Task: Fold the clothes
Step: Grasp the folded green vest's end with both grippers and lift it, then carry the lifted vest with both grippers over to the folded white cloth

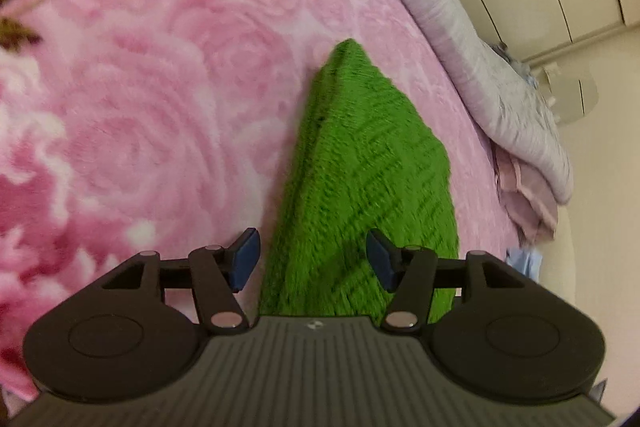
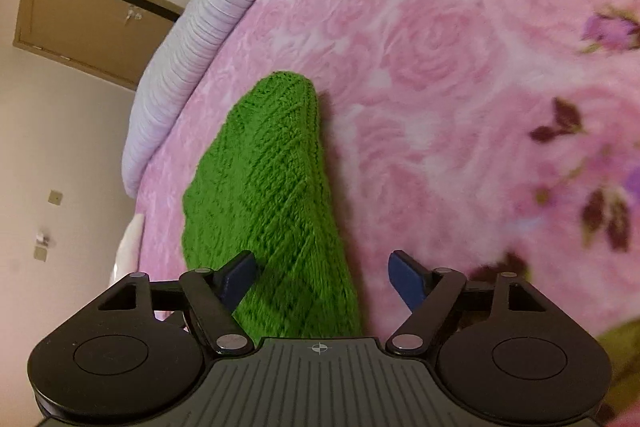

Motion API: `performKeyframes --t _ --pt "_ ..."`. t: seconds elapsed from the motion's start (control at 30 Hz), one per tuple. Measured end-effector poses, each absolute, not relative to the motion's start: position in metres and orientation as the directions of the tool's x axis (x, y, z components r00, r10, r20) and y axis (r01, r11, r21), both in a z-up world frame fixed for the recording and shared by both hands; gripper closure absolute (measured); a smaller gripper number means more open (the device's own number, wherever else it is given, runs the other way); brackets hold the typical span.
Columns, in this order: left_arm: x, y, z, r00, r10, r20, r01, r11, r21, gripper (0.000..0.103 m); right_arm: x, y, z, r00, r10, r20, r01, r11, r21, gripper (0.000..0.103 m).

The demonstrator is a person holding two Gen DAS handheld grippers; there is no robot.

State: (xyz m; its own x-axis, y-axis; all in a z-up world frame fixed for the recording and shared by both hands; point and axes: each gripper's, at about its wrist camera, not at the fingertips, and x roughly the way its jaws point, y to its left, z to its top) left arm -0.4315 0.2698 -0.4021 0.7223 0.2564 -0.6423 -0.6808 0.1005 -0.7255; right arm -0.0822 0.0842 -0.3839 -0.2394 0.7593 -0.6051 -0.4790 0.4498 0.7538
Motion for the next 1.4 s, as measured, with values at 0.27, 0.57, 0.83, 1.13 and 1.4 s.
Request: performKeyframes --t 0.27,0.57,0.83,1.13,1.4 --pt "-0.421 0.294 -0.421 0.776 0.247 -0.580 -0.612 0.072 -0.788 0.052 -0.076 0.108 -0.399 -0.277 0.789 -0.549 -0.431 0.408 0.805 0.025" --pt "-0.398 0.321 -0.442 0.847 0.163 -0.506 -0.526 0.120 -0.842 0.068 -0.075 0.149 -0.412 -0.378 0.767 -0.519 -0.506 0.298 0.809 0.031" --pt "-0.387 0.337 -0.420 0.813 0.094 -0.574 -0.582 0.131 -0.803 0.084 -0.077 0.163 -0.395 -0.373 0.670 -0.642 -0.548 0.399 0.735 0.066" --pt "-0.423 0.357 -0.312 0.749 0.092 -0.656 -0.661 0.039 -0.750 0.089 -0.104 0.198 -0.302 -0.434 0.555 -0.709 -0.547 0.463 0.697 0.071" --pt "-0.495 0.395 -0.224 0.719 0.214 -0.661 -0.677 0.001 -0.736 0.089 -0.161 0.270 -0.222 -0.534 0.528 -0.660 -0.565 0.358 0.743 0.071"
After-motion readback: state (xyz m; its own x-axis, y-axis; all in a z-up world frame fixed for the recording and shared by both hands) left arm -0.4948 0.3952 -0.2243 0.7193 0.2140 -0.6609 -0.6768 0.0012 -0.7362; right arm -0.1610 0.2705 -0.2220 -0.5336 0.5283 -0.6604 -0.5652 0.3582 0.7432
